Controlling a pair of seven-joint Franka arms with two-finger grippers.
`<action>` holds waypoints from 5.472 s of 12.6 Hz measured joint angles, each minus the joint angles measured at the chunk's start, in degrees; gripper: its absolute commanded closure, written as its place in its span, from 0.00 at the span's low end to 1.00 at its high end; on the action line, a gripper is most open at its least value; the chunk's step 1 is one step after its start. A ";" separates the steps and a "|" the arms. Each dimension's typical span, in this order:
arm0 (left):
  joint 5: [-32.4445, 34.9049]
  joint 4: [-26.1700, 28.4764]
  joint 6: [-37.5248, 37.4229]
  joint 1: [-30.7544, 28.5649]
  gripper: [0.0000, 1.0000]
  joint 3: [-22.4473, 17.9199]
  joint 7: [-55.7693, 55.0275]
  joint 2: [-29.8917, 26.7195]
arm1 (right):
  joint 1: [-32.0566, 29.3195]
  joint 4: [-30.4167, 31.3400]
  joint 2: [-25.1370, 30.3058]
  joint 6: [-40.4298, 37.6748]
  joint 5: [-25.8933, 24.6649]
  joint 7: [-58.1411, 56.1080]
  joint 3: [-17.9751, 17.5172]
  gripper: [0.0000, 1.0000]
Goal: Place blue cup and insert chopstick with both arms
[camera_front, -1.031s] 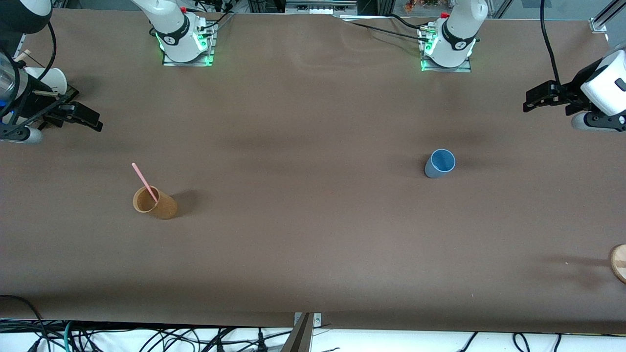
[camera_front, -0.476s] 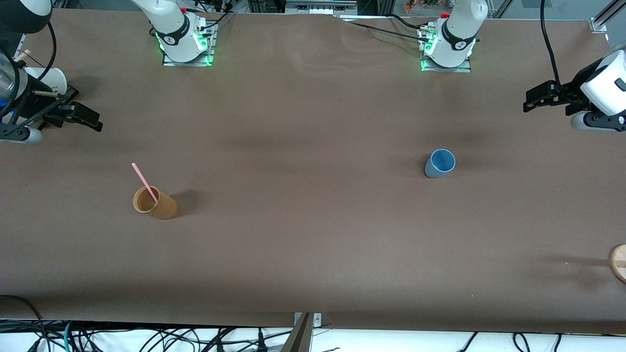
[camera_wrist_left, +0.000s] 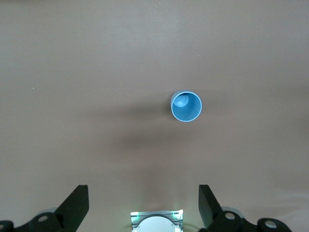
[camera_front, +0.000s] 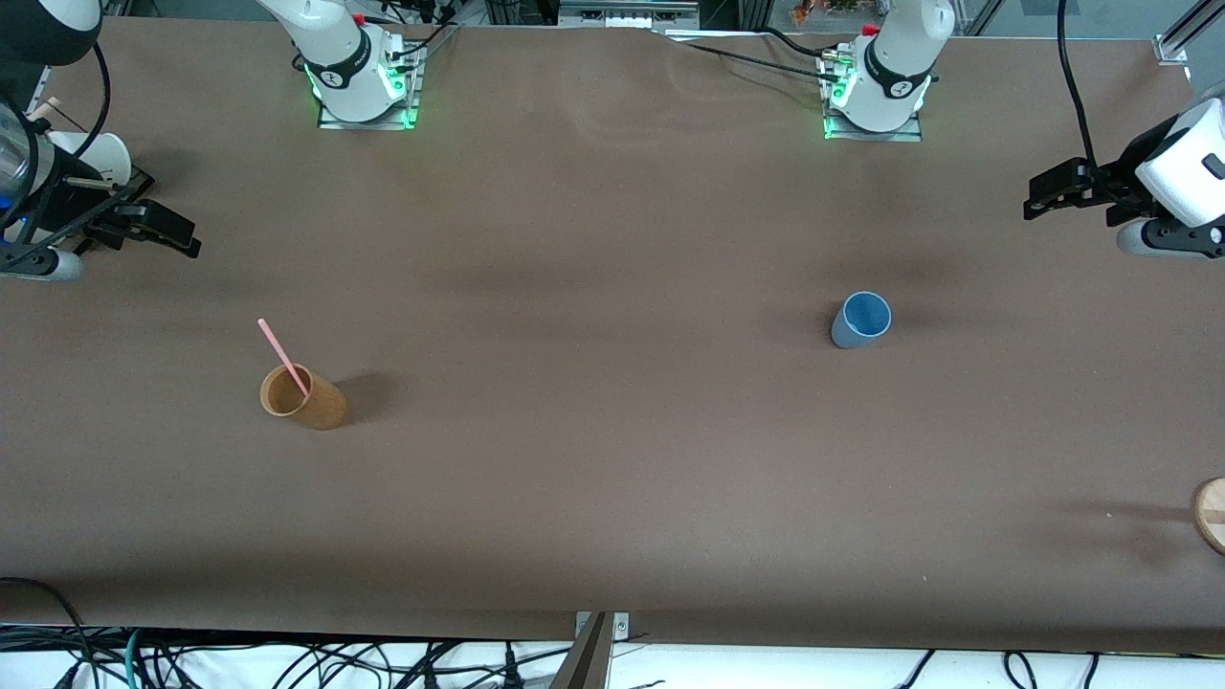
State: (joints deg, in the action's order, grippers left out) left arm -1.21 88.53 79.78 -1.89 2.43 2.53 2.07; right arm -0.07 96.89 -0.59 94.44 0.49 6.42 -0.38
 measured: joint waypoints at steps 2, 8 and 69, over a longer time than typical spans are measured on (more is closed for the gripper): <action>0.00 0.00 0.00 0.00 0.00 0.00 0.00 0.00 | 0.00 0.00 0.00 0.03 0.00 0.00 0.00 0.00; 0.00 0.00 0.00 0.00 0.00 0.00 0.00 0.00 | 0.00 0.00 0.00 0.07 0.00 0.00 0.00 0.00; 0.03 42.23 56.66 5.00 1.00 2.09 -4.40 11.09 | 0.00 -0.20 -0.21 0.07 0.00 0.01 0.00 0.00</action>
State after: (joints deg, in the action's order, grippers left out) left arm -1.18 130.75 136.44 3.12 4.52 -1.87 13.16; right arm -0.08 96.69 -0.79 94.51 0.49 6.43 -0.38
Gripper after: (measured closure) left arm 0.952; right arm 0.000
